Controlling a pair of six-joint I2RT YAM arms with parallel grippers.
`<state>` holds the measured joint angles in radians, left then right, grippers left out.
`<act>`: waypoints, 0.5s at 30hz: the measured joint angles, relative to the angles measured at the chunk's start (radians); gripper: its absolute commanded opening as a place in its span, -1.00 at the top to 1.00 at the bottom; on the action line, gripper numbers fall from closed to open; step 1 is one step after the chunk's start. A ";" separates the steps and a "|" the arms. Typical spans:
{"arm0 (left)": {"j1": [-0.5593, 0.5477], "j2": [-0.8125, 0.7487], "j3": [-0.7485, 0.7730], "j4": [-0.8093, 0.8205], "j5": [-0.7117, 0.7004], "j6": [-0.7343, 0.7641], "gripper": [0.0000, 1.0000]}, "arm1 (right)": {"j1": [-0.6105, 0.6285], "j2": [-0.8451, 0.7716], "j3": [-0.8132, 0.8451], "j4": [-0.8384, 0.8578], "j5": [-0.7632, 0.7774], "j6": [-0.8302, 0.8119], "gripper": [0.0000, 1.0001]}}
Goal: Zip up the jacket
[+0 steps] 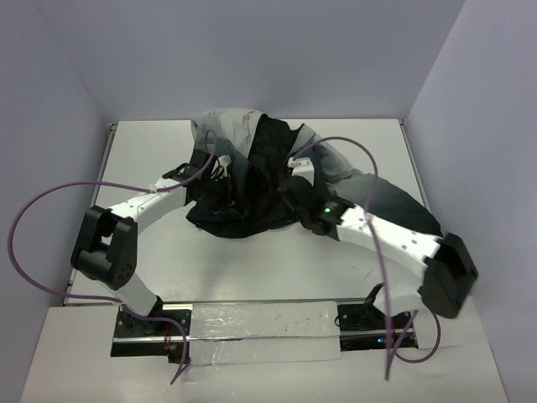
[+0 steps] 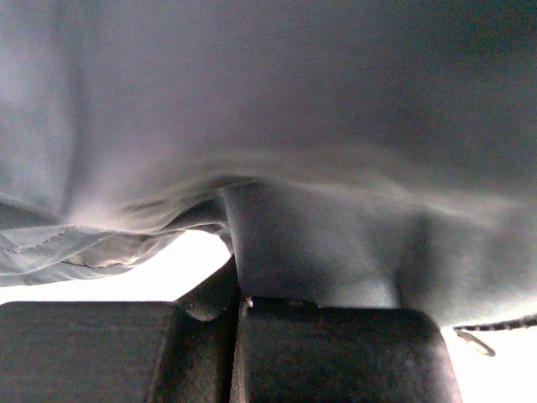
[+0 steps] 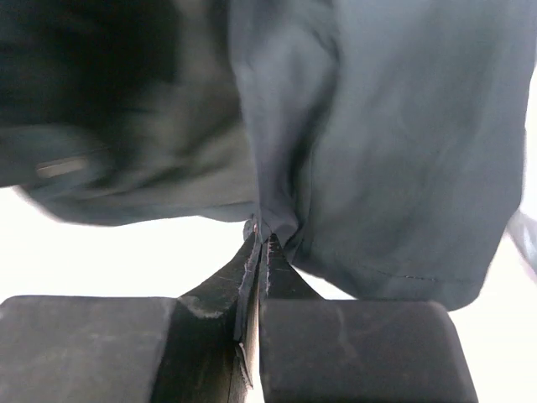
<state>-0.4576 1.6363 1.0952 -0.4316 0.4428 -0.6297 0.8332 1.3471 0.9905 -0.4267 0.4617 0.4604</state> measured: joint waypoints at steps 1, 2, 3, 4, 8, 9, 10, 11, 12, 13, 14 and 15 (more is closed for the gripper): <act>0.000 0.000 0.008 -0.004 -0.009 0.006 1.00 | -0.001 -0.056 0.000 0.007 -0.039 -0.013 1.00; 0.001 -0.001 0.016 -0.008 -0.017 0.010 1.00 | -0.004 -0.109 0.000 0.023 -0.087 -0.025 1.00; 0.002 -0.003 0.020 -0.010 -0.022 0.013 1.00 | -0.010 -0.153 0.001 0.035 -0.137 -0.033 1.00; 0.004 -0.008 0.020 -0.014 -0.025 0.014 1.00 | -0.018 -0.189 0.001 0.046 -0.188 -0.038 1.00; 0.019 -0.032 0.020 -0.037 -0.041 0.023 1.00 | -0.098 -0.288 -0.033 0.112 -0.423 -0.032 1.00; 0.024 -0.036 0.020 -0.039 -0.045 0.024 1.00 | -0.127 -0.310 -0.060 0.140 -0.484 -0.022 1.00; 0.029 -0.040 0.019 -0.039 -0.047 0.026 1.00 | -0.153 -0.327 -0.090 0.167 -0.538 -0.009 1.00; 0.034 -0.042 0.017 -0.036 -0.046 0.027 1.00 | -0.175 -0.341 -0.122 0.192 -0.586 0.003 1.00; 0.039 -0.045 0.010 -0.032 -0.045 0.028 1.00 | -0.197 -0.351 -0.155 0.215 -0.632 0.016 1.00; 0.045 -0.047 0.000 -0.024 -0.039 0.027 1.00 | -0.214 -0.353 -0.186 0.242 -0.676 0.027 1.00; 0.051 -0.048 -0.012 -0.020 -0.032 0.027 1.00 | -0.224 -0.352 -0.213 0.265 -0.711 0.037 1.00; 0.055 -0.049 -0.026 -0.015 -0.023 0.026 1.00 | -0.230 -0.347 -0.241 0.290 -0.745 0.047 1.00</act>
<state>-0.4022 1.5876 1.0694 -0.4463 0.4193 -0.6035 0.6033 0.9998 0.7493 -0.1368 -0.2836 0.5076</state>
